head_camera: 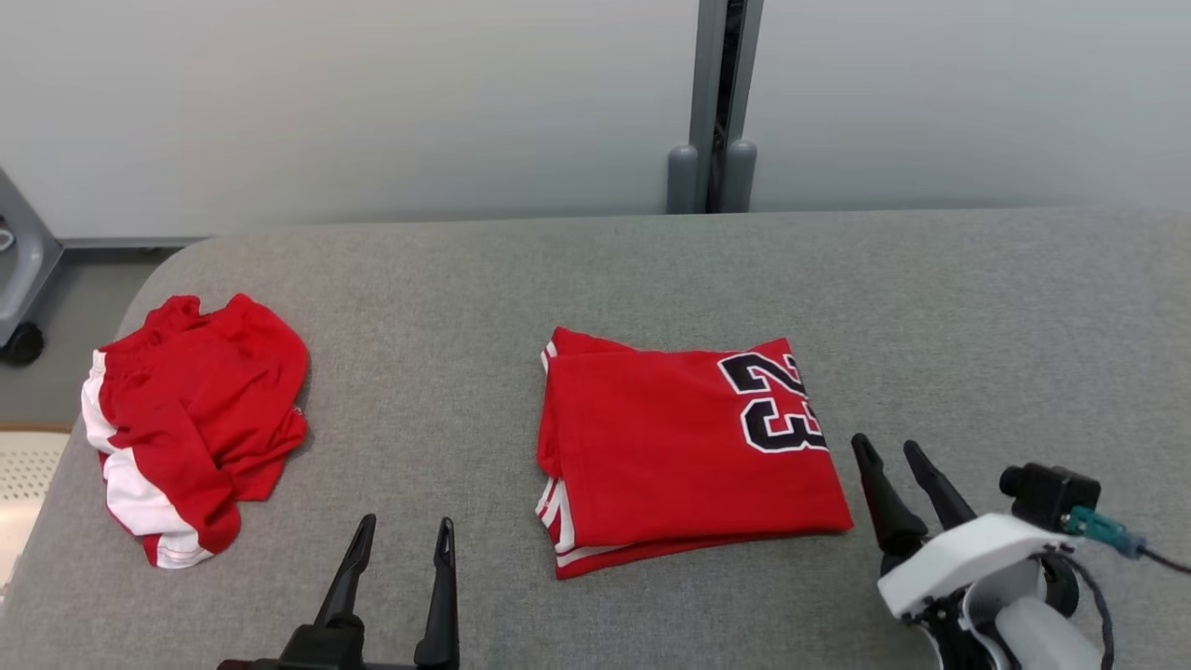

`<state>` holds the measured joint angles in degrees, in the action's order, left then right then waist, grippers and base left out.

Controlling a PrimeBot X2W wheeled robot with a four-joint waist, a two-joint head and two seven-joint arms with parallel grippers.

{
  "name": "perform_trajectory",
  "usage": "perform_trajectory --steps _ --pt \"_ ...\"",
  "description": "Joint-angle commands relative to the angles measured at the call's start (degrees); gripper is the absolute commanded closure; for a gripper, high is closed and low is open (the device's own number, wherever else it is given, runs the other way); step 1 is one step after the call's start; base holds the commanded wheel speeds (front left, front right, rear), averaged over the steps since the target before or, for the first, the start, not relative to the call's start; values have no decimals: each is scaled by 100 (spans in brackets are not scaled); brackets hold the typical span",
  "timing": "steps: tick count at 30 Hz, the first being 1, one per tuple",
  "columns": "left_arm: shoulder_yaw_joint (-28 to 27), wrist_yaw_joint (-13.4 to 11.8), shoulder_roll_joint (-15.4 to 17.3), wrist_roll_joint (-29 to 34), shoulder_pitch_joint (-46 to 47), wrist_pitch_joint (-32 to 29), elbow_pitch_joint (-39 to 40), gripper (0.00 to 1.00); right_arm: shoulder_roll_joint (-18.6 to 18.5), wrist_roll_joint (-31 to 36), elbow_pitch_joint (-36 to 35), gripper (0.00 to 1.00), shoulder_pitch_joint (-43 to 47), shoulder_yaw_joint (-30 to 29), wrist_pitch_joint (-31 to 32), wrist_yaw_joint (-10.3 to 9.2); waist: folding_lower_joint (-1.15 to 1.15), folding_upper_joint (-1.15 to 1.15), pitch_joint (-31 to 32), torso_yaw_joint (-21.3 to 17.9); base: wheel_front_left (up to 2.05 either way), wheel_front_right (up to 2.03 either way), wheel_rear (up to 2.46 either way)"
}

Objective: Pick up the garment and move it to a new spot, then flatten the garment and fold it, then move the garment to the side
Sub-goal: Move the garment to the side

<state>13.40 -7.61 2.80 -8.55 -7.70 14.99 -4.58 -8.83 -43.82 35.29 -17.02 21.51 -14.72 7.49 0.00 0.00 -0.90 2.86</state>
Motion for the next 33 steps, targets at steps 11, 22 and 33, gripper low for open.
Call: perform_trajectory --steps 11,22,33 --pt "162 30 20 54 393 22 -67 0 -423 -1300 959 0 -960 707 484 0 0 0 -482 454 0 0 0" --pt "251 0 21 69 508 22 -41 0 -523 -1870 1542 1 -1384 1293 468 0 0 0 -655 626 0 0 0" --pt "270 30 21 113 615 22 -73 0 -506 -2398 1881 100 -1648 1679 636 0 0 0 -745 748 0 0 0"
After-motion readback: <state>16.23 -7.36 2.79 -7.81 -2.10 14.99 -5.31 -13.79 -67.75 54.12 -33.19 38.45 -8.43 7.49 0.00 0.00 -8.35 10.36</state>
